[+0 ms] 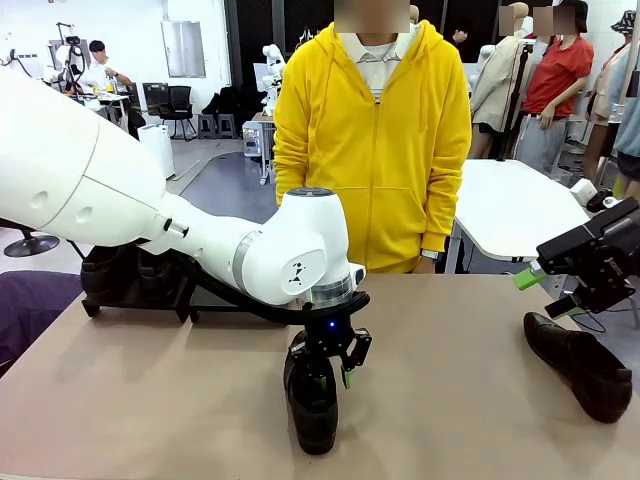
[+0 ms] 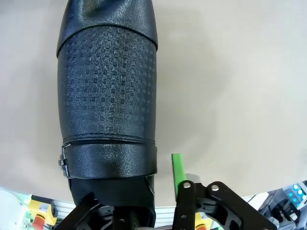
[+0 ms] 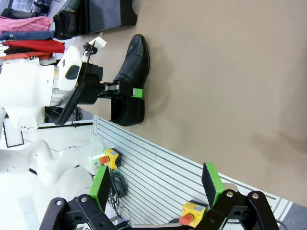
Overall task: Organize the shoes by placing them on the stand.
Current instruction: Place the Shoe from the middle of the table onto the Shoes Stand.
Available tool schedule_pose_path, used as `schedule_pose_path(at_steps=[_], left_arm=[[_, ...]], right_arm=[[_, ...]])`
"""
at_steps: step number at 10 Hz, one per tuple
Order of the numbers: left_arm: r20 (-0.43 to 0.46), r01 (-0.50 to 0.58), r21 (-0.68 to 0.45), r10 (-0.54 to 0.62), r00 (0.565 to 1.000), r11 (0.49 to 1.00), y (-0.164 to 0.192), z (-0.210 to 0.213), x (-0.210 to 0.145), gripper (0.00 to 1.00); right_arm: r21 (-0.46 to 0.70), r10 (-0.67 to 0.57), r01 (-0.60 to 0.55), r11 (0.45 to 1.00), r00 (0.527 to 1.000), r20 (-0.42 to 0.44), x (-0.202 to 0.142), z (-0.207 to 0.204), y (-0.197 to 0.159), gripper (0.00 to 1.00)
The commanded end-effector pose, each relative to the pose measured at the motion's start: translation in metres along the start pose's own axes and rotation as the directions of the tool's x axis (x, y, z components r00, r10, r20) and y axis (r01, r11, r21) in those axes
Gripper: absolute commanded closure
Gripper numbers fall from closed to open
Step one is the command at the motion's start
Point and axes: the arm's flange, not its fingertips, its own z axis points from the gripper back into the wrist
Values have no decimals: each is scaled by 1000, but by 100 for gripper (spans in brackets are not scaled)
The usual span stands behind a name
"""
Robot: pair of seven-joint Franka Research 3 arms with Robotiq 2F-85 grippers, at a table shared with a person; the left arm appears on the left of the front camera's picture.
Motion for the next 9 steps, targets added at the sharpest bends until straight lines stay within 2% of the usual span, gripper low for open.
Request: schedule_pose_path(at_steps=[1,4,6,7,8,9], left_arm=[[13,-18,28,17,1000,999,-1,4,-3,100],[26,5,65,-6,1000,998,0,11,-13,100],[9,222,36,-223,975,974,-6,26,-27,100],[-4,390,14,-390,921,921,-12,35,-38,100],[46,505,61,-508,860,861,-15,53,-52,100],[135,508,158,-529,838,847,-9,71,-62,100]], right_arm=[[-1,9,-9,1000,1000,-9,1,4,-1,0],[-1,9,-9,1000,1000,-9,1,4,-1,0],[-1,9,-9,1000,1000,-9,1,4,-1,0],[-1,9,-9,1000,1000,-9,1,4,-1,0],[-1,9,-9,1000,1000,-9,1,4,-1,0],[-1,9,-9,1000,1000,-9,1,4,-1,0]])
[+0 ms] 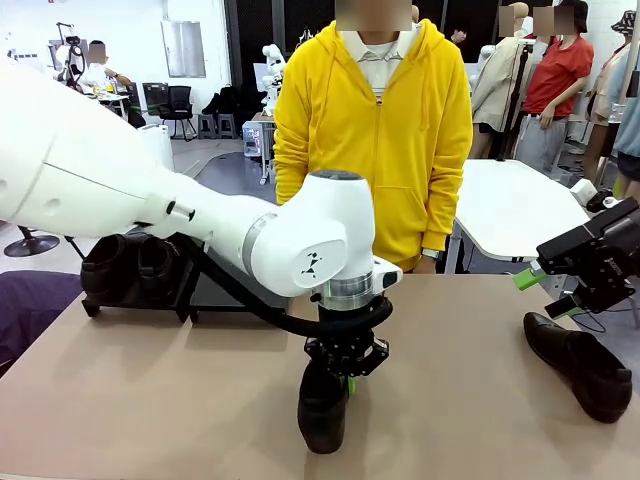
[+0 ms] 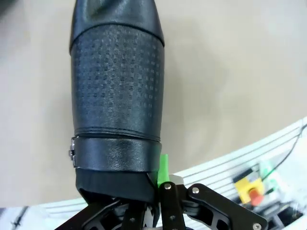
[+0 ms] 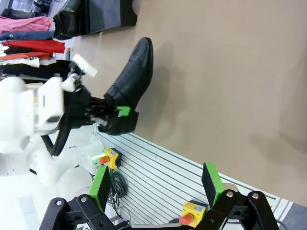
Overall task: Organize the shoes by placing them on the stand.
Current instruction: Place the Shoe from the middle of the table onto the Shoes Stand.
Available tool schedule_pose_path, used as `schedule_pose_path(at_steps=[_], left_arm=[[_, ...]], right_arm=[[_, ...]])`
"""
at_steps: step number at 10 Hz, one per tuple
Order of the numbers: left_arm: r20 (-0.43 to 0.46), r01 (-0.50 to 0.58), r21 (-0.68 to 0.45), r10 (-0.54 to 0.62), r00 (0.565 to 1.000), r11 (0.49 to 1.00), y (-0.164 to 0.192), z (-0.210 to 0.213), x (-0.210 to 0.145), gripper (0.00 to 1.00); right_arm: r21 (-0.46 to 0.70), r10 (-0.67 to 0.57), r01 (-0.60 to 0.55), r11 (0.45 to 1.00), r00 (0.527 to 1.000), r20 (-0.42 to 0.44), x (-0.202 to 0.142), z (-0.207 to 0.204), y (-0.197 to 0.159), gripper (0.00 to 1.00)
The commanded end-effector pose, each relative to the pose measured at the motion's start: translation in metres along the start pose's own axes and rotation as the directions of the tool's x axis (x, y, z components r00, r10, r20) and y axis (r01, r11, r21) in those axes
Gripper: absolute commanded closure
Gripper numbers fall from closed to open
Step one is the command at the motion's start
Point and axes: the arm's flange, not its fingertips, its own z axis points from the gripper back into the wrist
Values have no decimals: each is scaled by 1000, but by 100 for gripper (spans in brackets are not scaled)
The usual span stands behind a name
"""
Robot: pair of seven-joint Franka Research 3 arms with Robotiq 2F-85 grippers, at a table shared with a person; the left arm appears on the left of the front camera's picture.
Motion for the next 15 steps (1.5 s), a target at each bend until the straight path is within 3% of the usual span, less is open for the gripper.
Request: schedule_pose_path(at_steps=[1,2,3,5,6,7,9,10,15], left_arm=[[203,-39,93,19,979,995,25,40,-16,100],[304,-161,108,122,945,981,42,54,-25,100],[459,-358,112,271,846,927,70,66,-33,100],[611,-485,109,326,722,868,132,81,-39,100],[637,-504,181,290,714,844,160,82,-40,100],[625,-456,204,244,742,866,179,84,-41,100],[585,-467,117,319,746,877,184,86,-41,100],[614,-482,175,288,735,858,195,87,-41,100],[614,-482,175,288,735,858,195,87,-41,100]], right_arm=[[-1,9,-9,1000,1000,-9,1,4,-1,0],[-1,9,-9,1000,1000,-9,1,4,-1,0],[-1,9,-9,1000,1000,-9,1,4,-1,0],[-1,9,-9,1000,1000,-9,1,4,-1,0],[-1,9,-9,1000,1000,-9,1,4,-1,0],[-1,9,-9,1000,1000,-9,1,4,-1,0],[-1,9,-9,1000,1000,-9,1,4,-1,0],[-1,9,-9,1000,1000,-9,1,4,-1,0],[-1,9,-9,1000,1000,-9,1,4,-1,0]])
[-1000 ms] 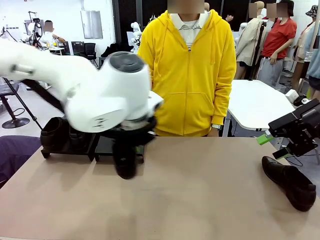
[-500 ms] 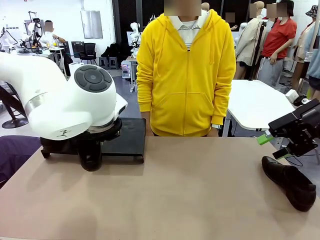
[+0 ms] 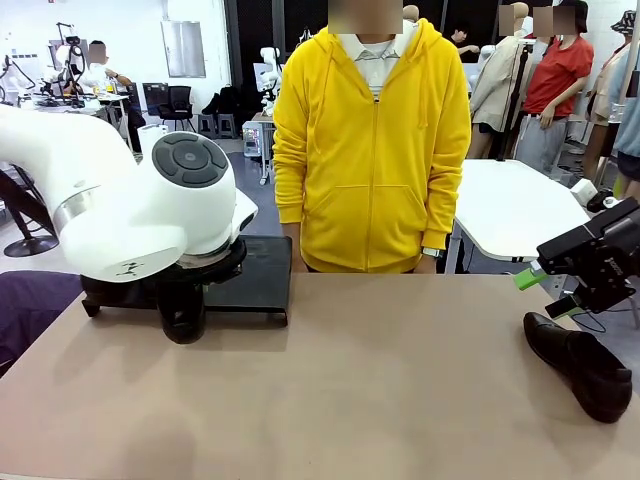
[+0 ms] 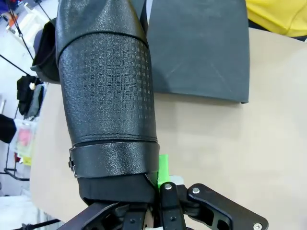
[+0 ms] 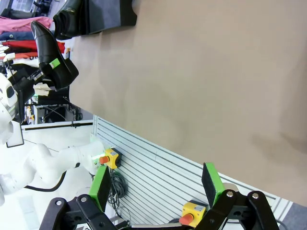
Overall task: Organize the shoes by placing them on the stand.
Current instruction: Place the Shoe from the middle of the table onto the Shoes Stand.
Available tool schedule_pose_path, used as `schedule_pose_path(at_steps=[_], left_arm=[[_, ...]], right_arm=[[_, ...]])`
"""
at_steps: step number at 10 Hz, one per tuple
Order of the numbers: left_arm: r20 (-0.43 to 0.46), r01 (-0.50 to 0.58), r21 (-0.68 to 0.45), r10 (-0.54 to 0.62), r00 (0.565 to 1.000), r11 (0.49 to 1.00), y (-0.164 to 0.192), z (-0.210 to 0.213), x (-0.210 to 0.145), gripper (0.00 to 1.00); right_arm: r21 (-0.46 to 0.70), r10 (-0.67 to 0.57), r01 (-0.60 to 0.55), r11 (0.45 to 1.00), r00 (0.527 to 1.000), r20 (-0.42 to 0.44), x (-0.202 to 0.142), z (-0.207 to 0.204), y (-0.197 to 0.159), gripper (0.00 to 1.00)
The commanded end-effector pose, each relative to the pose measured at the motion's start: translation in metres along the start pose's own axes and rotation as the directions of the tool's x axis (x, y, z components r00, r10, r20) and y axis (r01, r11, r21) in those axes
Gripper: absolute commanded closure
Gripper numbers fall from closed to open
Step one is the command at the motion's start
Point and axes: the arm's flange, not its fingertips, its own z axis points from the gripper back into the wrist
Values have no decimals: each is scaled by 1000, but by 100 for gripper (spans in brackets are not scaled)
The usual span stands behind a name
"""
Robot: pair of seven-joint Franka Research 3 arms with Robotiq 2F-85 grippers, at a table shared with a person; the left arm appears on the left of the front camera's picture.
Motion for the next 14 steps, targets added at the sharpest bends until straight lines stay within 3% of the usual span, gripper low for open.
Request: schedule_pose_path(at_steps=[1,4,6,9,11,14], left_arm=[[0,0,0,0,1000,1000,0,0,0,100],[54,174,-34,-172,984,984,15,-30,80,100],[84,304,-184,-293,952,935,18,-72,131,100],[-23,260,-274,-277,961,926,10,-127,157,100],[-92,184,-284,-218,972,941,13,-146,158,100],[-124,184,-293,-228,966,938,8,-157,163,100]], right_arm=[[-1,10,-10,1000,1000,-9,2,4,-1,0],[-1,10,-10,1000,1000,-9,2,4,-1,0],[-1,10,-10,1000,1000,-9,2,4,-1,0],[-1,10,-10,1000,1000,-9,2,4,-1,0],[-1,10,-10,1000,1000,-9,2,4,-1,0],[-1,10,-10,1000,1000,-9,2,4,-1,0]])
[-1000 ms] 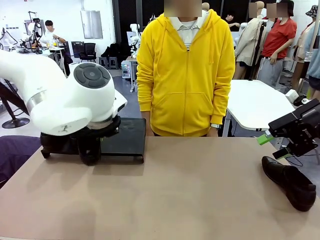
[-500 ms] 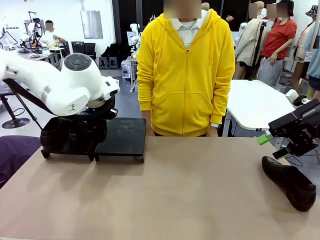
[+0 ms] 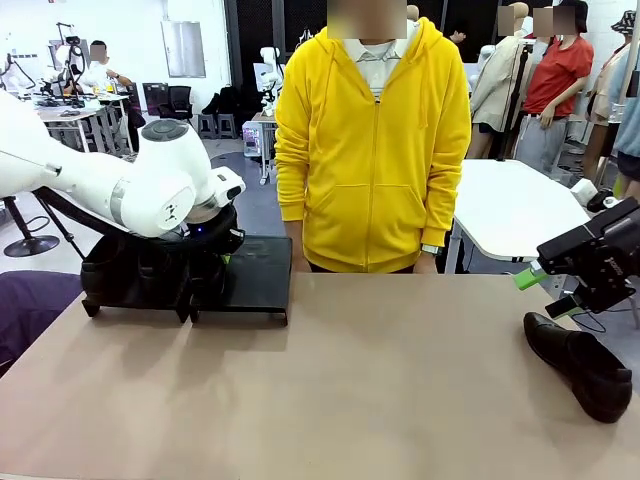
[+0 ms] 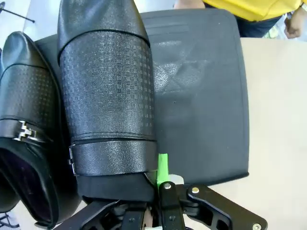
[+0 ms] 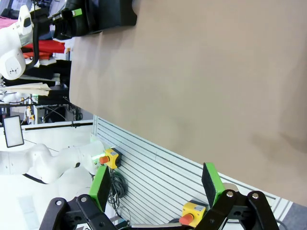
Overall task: Organize the shoes by placing them on the stand.
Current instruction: Place the Shoe from the middle of the table onto the Shoes Stand.
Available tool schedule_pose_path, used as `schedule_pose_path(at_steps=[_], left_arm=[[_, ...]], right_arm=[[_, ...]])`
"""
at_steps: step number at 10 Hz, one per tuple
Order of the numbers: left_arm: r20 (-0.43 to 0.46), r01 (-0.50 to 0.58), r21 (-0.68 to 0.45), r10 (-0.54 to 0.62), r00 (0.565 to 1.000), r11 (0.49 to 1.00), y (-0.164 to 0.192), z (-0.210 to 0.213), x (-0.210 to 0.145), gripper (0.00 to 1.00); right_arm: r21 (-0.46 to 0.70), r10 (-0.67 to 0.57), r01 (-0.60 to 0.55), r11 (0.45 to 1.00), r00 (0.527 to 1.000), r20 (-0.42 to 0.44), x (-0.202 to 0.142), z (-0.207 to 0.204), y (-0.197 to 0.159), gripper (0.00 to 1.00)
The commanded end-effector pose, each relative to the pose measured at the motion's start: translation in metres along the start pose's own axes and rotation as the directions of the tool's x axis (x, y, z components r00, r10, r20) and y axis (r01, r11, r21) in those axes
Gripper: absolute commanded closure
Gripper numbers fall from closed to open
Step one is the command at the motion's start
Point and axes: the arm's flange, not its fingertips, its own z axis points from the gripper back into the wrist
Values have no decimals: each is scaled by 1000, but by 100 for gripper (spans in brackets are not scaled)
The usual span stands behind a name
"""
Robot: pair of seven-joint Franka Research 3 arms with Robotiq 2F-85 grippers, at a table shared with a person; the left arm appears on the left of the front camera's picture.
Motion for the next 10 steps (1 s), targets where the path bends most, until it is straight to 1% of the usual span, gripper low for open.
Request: schedule_pose_path(at_steps=[1,6,8,9,10], left_arm=[[-12,21,5,-21,1000,1000,1,5,16,100],[-30,18,32,-17,999,999,-4,-4,30,100],[-53,15,42,-13,999,999,-4,-7,34,100],[-66,22,54,-19,998,998,-5,-8,35,82],[-63,28,50,-25,998,998,-6,-9,35,25]], right_arm=[[-1,10,-10,1000,1000,-9,2,4,-1,0],[-1,10,-10,1000,1000,-9,2,4,-1,0],[-1,10,-10,1000,1000,-9,2,4,-1,0],[-1,10,-10,1000,1000,-9,2,4,-1,0],[-1,10,-10,1000,1000,-9,2,4,-1,0]])
